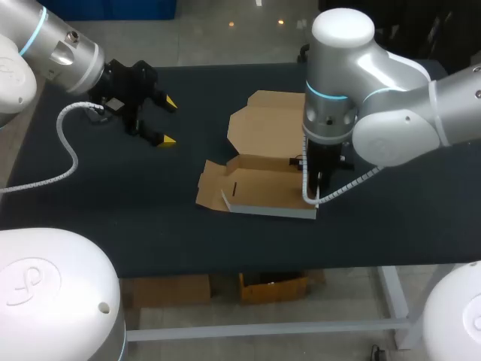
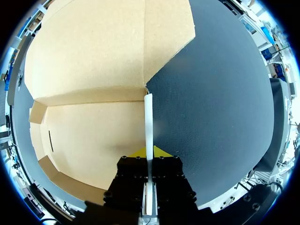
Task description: Assemble the packaging by folding the flat box into shape, placing the metal phone stand inside, and closing the box properly
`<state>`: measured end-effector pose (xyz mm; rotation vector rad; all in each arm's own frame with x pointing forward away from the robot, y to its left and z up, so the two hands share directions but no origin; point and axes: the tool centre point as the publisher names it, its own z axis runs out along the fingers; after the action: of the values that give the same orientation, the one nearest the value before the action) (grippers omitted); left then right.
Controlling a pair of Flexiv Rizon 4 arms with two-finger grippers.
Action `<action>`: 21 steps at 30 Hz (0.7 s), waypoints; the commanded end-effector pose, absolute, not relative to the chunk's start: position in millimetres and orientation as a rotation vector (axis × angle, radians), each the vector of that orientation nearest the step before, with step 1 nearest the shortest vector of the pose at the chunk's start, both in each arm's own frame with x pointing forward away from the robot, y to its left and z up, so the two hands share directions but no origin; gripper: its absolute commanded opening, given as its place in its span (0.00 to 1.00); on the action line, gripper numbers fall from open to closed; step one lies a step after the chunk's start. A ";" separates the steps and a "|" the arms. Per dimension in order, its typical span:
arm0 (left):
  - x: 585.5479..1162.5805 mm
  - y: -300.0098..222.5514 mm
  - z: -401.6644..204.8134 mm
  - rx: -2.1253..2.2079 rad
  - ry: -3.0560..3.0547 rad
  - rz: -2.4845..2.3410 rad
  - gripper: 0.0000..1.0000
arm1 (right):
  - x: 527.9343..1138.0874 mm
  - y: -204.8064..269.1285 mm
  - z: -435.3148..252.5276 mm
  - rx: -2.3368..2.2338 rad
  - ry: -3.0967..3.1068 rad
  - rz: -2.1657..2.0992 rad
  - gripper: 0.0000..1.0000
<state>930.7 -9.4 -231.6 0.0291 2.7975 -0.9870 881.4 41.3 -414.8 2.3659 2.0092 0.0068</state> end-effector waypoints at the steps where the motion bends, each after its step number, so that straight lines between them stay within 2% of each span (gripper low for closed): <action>1: 931.6 -9.3 -231.0 0.030 2.802 -0.985 1.00 | 881.5 34.7 -414.3 2.344 2.025 0.037 0.00; 21: 931.6 -9.3 -231.0 0.030 2.802 -0.985 1.00 | 893.8 25.2 -416.1 2.229 2.164 -0.032 0.00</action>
<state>930.7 -9.5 -231.6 0.0292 2.7975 -0.9870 889.3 21.3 -418.0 2.2304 2.1575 0.0065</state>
